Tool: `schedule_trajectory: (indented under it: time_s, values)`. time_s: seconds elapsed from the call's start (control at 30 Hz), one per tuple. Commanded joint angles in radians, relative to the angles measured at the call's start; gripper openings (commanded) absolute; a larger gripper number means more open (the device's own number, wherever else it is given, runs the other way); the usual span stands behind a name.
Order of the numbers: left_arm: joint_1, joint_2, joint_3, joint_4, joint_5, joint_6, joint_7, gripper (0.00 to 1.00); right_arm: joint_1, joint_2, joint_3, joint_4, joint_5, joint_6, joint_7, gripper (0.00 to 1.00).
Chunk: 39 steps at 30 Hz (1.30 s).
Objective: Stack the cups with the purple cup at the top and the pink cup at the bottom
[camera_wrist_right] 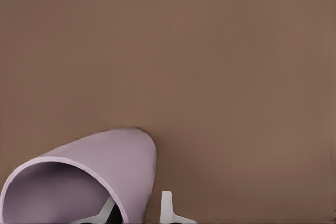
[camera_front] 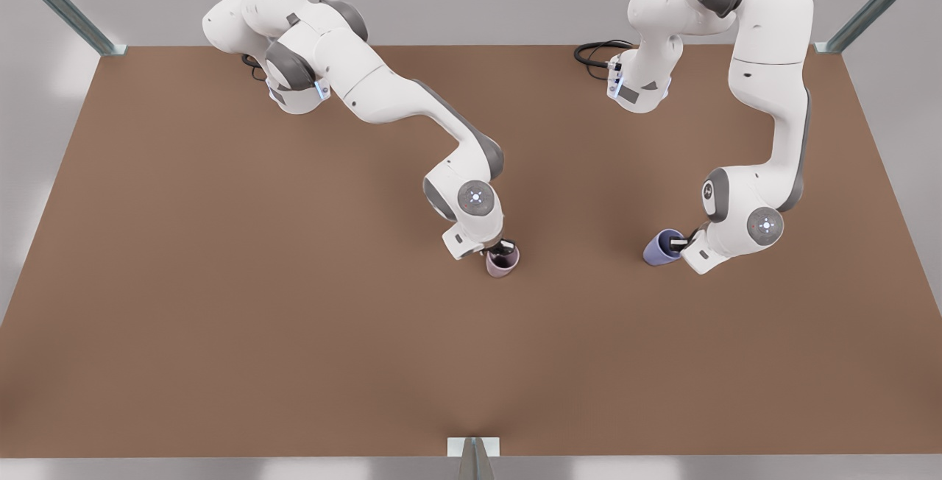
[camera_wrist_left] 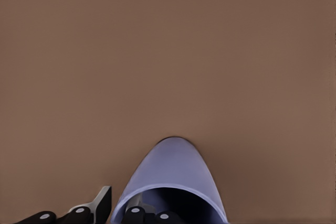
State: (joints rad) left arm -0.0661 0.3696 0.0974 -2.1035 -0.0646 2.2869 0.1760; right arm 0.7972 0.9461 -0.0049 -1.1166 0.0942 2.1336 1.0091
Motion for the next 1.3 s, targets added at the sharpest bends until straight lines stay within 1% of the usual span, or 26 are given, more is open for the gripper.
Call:
schedule_trajectory:
  time_s: [0.0, 0.03, 0.1, 0.13, 0.27, 0.33, 0.37, 0.4, 0.43, 0.47, 0.5, 0.53, 0.57, 0.6, 0.63, 0.67, 0.73, 0.8, 0.87, 0.97, 1.27]
  values:
    - [0.000, -0.001, -0.002, 0.000, -0.003, -0.004, 0.016, 0.34, 0.000, -0.003, -0.001, 0.001, 0.002, -0.003, 0.062, 0.43]
    - [0.000, -0.001, -0.002, 0.000, -0.003, -0.004, 0.014, 0.33, 0.000, -0.003, -0.001, 0.003, 0.002, -0.003, 0.060, 0.43]
    - [0.000, -0.001, -0.002, 0.000, -0.004, -0.009, 0.013, 0.25, 0.000, -0.017, -0.006, -0.003, 0.001, -0.004, 0.060, 0.43]
    - [-0.001, -0.003, -0.002, 0.000, -0.003, -0.010, 0.010, 0.22, -0.001, -0.030, -0.007, -0.005, -0.002, -0.004, 0.059, 0.43]
    - [-0.017, -0.018, -0.004, 0.008, -0.017, -0.024, -0.009, 0.21, -0.001, -0.081, -0.007, -0.051, -0.002, -0.004, 0.037, 0.43]
    - [-0.017, -0.069, -0.005, 0.011, -0.020, -0.052, -0.024, 0.21, -0.016, -0.181, -0.021, -0.150, -0.001, -0.008, -0.033, 0.43]
    - [-0.017, -0.106, -0.038, 0.013, -0.020, -0.084, -0.076, 0.21, -0.038, -0.291, -0.032, -0.268, -0.002, -0.008, -0.112, 0.46]
    - [-0.017, -0.150, -0.080, 0.014, -0.020, -0.112, -0.156, 0.21, -0.121, -0.441, -0.030, -0.394, -0.002, -0.029, -0.266, 0.53]
    - [-0.017, -0.182, -0.125, 0.014, -0.020, -0.135, -0.231, 0.21, -0.179, -0.533, -0.032, -0.466, 0.002, -0.133, -0.418, 0.82]
    - [-0.017, -0.196, -0.200, 0.046, -0.018, -0.173, -0.358, 0.21, -0.214, -0.658, -0.075, -0.603, 0.004, -0.098, -0.524, 1.00]
    - [-0.017, -0.193, -0.269, 0.088, -0.020, -0.202, -0.479, 0.21, -0.338, -0.705, -0.072, -0.606, 0.007, -0.113, -0.526, 1.00]
    - [-0.017, -0.187, -0.335, 0.118, -0.020, -0.202, -0.588, 0.21, -0.444, -0.762, -0.073, -0.600, -0.001, -0.202, -0.584, 1.00]
    - [-0.020, -0.181, -0.378, 0.141, -0.020, -0.202, -0.666, 0.21, -0.524, -0.791, -0.070, -0.591, -0.004, -0.276, -0.747, 1.00]
    - [-0.023, -0.152, -0.444, 0.189, -0.023, -0.202, -0.783, 0.21, -0.625, -0.819, -0.072, -0.588, -0.011, -0.313, -0.929, 1.00]
    - [-0.023, -0.118, -0.491, 0.241, -0.023, -0.202, -0.875, 0.21, -0.685, -0.822, -0.072, -0.550, -0.019, -0.395, -0.971, 1.00]
    - [-0.067, -0.052, -0.522, 0.335, -0.020, -0.199, -0.984, 0.21, -0.702, -0.817, -0.075, -0.491, -0.116, -0.481, -1.057, 1.00]
    - [-0.147, 0.046, -0.519, 0.461, -0.001, -0.190, -1.110, 0.21, -0.702, -0.816, -0.076, -0.489, -0.120, -0.466, -1.058, 1.00]
    - [-0.175, 0.100, -0.516, 0.513, 0.011, -0.184, -1.139, 0.21, -0.702, -0.819, -0.076, -0.459, -0.128, -0.468, -1.060, 1.00]
    - [-0.176, 0.138, -0.516, 0.525, 0.083, -0.184, -1.147, 0.21, -0.725, -0.797, -0.083, -0.388, -0.096, -0.485, -1.051, 1.00]
    - [-0.175, 0.150, -0.510, 0.525, 0.097, -0.185, -1.146, 0.21, -0.725, -0.802, -0.081, -0.359, -0.099, -0.489, -1.055, 1.00]
    - [-0.175, 0.170, -0.510, 0.525, 0.097, -0.184, -1.147, 0.21, -0.733, -0.797, -0.086, -0.336, -0.116, -0.537, -1.054, 1.00]
